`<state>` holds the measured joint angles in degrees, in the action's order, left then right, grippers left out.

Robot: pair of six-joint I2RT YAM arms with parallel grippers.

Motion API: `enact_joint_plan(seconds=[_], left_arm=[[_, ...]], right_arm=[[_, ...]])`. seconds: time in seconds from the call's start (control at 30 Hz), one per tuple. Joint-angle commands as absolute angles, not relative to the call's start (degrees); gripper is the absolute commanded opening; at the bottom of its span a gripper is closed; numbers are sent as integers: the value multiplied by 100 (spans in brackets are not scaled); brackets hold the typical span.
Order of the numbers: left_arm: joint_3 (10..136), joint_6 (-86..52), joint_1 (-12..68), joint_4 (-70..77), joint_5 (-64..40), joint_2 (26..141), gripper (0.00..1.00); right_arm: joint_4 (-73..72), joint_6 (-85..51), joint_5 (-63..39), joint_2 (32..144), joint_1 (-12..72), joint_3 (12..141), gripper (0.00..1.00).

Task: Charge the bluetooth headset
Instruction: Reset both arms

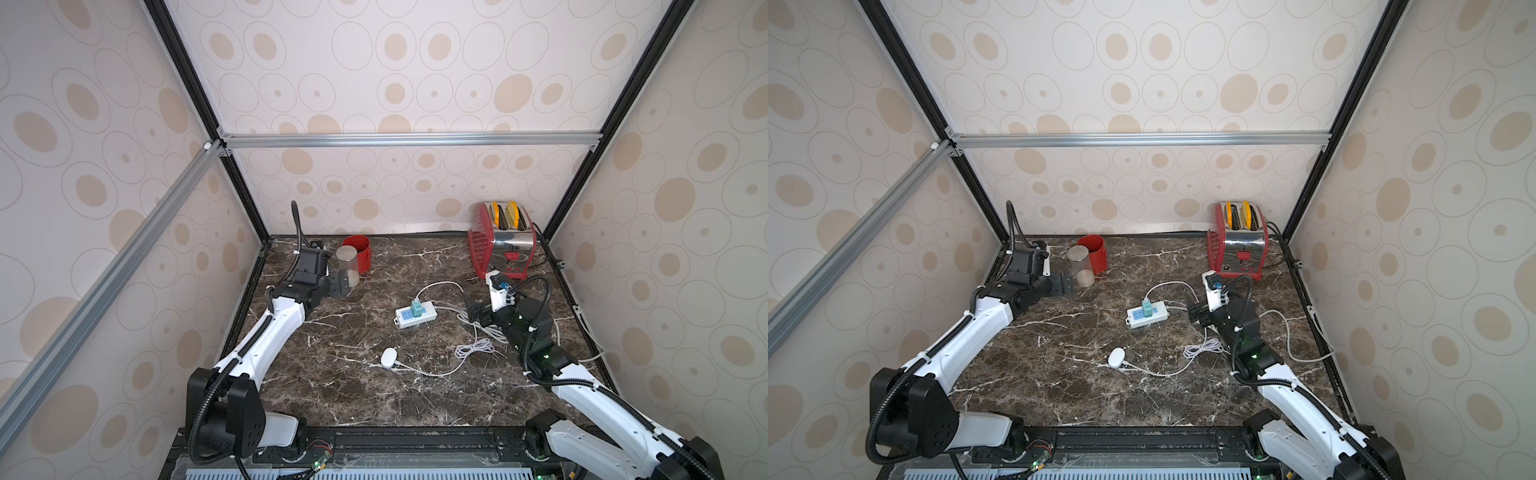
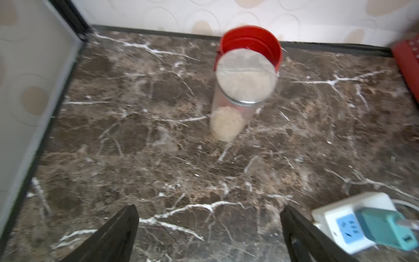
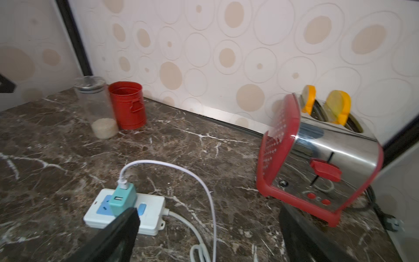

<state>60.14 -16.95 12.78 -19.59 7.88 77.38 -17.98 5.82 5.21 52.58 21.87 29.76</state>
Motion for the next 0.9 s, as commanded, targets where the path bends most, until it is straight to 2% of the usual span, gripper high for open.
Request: enact_joint_plan(seconds=[0.0, 0.23, 0.33, 0.5, 0.6, 0.67, 0.7, 0.8, 0.87], left_arm=[[5519, -1268, 1280, -944, 1915, 7615, 99], [4128, -450, 1275, 1141, 2740, 7400, 99], [3514, 23, 1267, 2241, 2817, 7565, 99], [2983, 101, 1136, 2935, 3004, 7856, 99], [2537, -52, 866, 3809, 2646, 7968, 99], [2479, 30, 705, 3901, 2358, 7956, 99], [2450, 112, 673, 4014, 2333, 7983, 99], [2266, -15, 282, 5212, 1726, 8730, 99], [2385, -365, -74, 4996, 1356, 8885, 99]], right_arm=[[-1750, 288, 888, 5189, 1961, 2835, 99], [-1883, -86, 1945, 5541, 1153, 2668, 99], [-2181, -248, 1950, 5910, 742, 2520, 99], [-3049, -295, 1931, 6939, 463, 2300, 99], [-3940, -269, 1812, 7663, 440, 2130, 99], [-5056, -192, 1683, 8147, 425, 1897, 100], [-5148, -198, 1683, 8340, 422, 1930, 100], [-5892, -31, 1427, 9034, 422, 1950, 100], [-4837, -131, 1376, 8694, 429, 2178, 100]])
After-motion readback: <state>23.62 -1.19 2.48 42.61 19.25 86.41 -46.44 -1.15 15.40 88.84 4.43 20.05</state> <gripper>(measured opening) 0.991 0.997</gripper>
